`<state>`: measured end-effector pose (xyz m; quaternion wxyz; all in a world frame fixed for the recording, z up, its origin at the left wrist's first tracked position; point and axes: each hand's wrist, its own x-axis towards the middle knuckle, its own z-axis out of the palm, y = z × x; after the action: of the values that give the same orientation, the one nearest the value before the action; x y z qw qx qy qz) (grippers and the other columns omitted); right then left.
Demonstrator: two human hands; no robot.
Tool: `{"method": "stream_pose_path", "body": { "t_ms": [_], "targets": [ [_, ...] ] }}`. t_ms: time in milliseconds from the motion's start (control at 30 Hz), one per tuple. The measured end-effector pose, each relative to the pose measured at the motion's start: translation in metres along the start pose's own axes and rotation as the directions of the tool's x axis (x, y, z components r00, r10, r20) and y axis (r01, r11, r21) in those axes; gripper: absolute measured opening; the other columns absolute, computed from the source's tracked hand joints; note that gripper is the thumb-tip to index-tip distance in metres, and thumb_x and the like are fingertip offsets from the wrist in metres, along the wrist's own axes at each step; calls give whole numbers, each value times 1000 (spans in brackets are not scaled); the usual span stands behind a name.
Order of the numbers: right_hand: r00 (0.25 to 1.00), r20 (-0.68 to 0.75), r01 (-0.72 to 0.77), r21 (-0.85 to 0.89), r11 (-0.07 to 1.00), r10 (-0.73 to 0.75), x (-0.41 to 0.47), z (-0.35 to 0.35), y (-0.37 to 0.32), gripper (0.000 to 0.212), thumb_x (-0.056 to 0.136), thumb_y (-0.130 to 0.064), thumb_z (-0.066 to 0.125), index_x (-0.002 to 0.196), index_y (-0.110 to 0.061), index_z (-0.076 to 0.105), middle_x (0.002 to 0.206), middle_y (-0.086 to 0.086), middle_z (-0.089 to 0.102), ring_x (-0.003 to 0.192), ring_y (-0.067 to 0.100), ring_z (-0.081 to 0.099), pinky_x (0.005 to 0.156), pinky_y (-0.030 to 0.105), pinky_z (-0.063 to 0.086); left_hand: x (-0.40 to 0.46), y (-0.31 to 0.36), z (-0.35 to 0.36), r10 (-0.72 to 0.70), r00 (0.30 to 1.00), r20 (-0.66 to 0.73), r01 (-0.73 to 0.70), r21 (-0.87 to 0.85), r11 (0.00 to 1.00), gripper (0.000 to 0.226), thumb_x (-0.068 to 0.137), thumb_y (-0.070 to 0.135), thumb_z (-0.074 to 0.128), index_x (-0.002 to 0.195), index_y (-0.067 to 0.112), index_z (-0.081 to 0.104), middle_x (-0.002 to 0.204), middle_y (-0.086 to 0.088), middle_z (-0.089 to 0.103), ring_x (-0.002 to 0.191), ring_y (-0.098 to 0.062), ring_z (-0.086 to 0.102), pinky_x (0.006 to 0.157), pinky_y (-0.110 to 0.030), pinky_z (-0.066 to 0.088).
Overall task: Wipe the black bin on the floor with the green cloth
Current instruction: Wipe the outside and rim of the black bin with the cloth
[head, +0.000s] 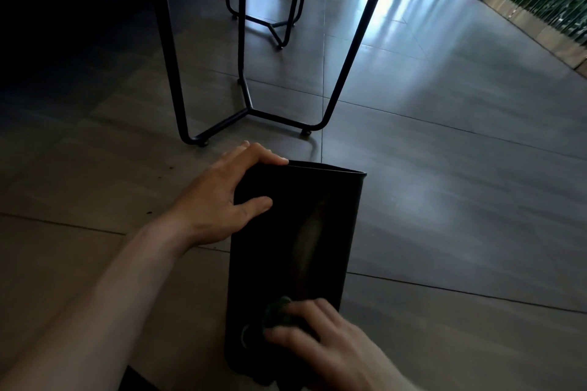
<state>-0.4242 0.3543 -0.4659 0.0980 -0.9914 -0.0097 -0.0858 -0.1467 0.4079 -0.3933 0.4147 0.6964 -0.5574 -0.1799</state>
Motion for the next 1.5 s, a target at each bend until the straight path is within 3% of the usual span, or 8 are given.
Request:
{"method": "stream_pose_path", "body": {
  "t_ms": [167,367,533,667,800,1067,1333,1500],
  "targets": [
    [935,-136,-266,344,900,328,43,-62,25,58,81,-24,77,130,-38,49,125,-10,36,103,4,52,85,14,49,0,2,-1,-11,1000,1,11,-15,1000,53,83,19,75,123,46,55,128,19,57,127,-2,51,103,-24,43],
    [572,-682,-378,274,884,456,91,-68,25,52,71,-20,92,106,-13,54,110,3,50,98,2,47,88,8,44,1,2,-2,11,1000,4,-11,-4,1000,51,84,19,75,123,44,55,122,18,57,122,-7,54,102,-41,50],
    [842,-488,-334,-134,933,231,75,-2,-1,56,92,-52,69,136,-17,63,138,13,63,137,37,52,110,55,44,0,-1,-1,27,1000,0,-27,-15,1000,50,83,21,73,124,42,55,126,13,59,129,-12,52,108,-46,46],
    [973,-220,-20,-367,930,-66,27,38,-10,34,103,-33,59,135,-29,65,141,5,65,134,30,59,102,48,54,0,-2,-1,9,1000,11,-9,-16,1000,50,82,28,72,124,48,53,127,14,58,129,-10,52,107,-47,47],
    [966,-82,189,-413,891,-243,9,20,11,33,112,-22,43,142,-30,55,145,6,50,142,31,47,110,42,49,0,-2,0,-2,1000,3,2,-24,1000,51,83,26,73,124,49,53,125,14,58,125,-11,54,103,-47,50],
    [791,-583,-265,-57,962,184,93,-59,67,59,96,-25,72,149,-23,46,130,12,38,127,34,48,94,36,55,3,0,-2,4,1000,7,-4,5,1000,51,83,21,75,122,46,54,121,18,60,120,-6,55,100,-42,51],
    [937,-123,272,-329,904,-327,-8,21,27,19,112,-13,43,125,-18,55,129,6,57,154,30,30,124,38,33,0,2,1,21,1000,-1,-21,-9,1000,49,81,26,73,122,47,54,120,18,59,121,-9,56,100,-43,51],
    [866,-498,-120,-111,987,49,53,-49,71,27,101,-18,67,127,-12,72,132,15,66,142,34,50,107,51,48,2,2,1,11,1000,-13,-11,-4,1000,52,81,16,78,120,42,56,117,12,63,116,-11,59,99,-45,51]
  ]
}}
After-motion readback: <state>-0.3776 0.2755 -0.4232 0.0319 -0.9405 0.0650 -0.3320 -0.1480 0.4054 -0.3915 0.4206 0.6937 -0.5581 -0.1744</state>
